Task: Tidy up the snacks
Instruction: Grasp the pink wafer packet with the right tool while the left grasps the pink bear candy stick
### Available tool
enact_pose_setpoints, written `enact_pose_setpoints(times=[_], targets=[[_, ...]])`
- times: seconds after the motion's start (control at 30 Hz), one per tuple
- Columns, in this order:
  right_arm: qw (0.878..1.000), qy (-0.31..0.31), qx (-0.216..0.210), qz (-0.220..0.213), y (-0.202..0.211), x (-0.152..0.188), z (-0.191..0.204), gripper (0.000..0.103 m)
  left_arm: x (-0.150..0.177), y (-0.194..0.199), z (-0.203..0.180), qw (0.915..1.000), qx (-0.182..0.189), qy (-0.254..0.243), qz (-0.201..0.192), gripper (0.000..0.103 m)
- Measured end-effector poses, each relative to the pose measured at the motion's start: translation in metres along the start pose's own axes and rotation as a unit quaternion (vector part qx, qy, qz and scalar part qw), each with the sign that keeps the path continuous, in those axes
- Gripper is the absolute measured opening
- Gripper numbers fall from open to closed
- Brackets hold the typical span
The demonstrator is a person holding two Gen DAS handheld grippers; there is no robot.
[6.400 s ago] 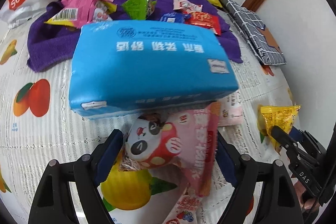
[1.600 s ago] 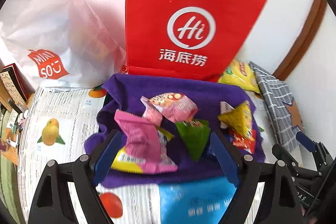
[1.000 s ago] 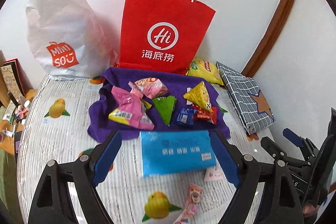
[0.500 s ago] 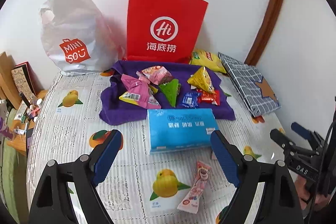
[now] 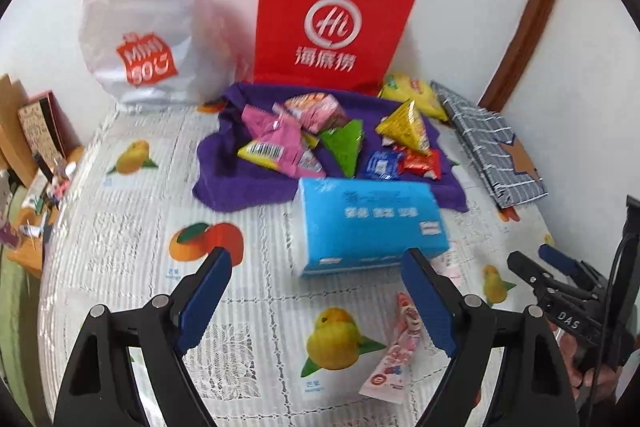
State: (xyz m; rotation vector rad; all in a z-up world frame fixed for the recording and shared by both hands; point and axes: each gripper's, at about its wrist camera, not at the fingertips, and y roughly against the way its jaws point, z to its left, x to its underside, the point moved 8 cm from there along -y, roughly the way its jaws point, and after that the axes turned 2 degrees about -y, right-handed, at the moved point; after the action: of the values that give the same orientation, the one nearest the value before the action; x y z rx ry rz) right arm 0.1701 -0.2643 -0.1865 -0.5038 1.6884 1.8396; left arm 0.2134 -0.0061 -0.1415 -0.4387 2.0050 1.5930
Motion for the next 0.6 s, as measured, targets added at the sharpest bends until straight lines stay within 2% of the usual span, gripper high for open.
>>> enact_pose_setpoints(times=[0.13,0.23,0.33,0.6], targets=[[0.999,0.005,-0.014,0.037,-0.032,0.015,0.009,0.068,0.003,-0.018,0.016,0.9998,-0.002,0.016,0.013,0.086],[0.998,0.011,-0.019,0.057,-0.056,0.024,0.017,0.065,0.005,-0.030,0.028,0.9993,-0.012,0.028,0.022,0.086],[0.996,0.019,-0.032,0.077,-0.077,0.032,0.028,0.058,0.005,-0.038,0.038,0.9989,-0.014,0.039,0.025,0.086],[0.994,0.062,-0.031,0.090,-0.105,0.040,0.044,0.056,0.012,-0.054,0.053,0.9975,-0.017,0.051,0.045,0.086]])
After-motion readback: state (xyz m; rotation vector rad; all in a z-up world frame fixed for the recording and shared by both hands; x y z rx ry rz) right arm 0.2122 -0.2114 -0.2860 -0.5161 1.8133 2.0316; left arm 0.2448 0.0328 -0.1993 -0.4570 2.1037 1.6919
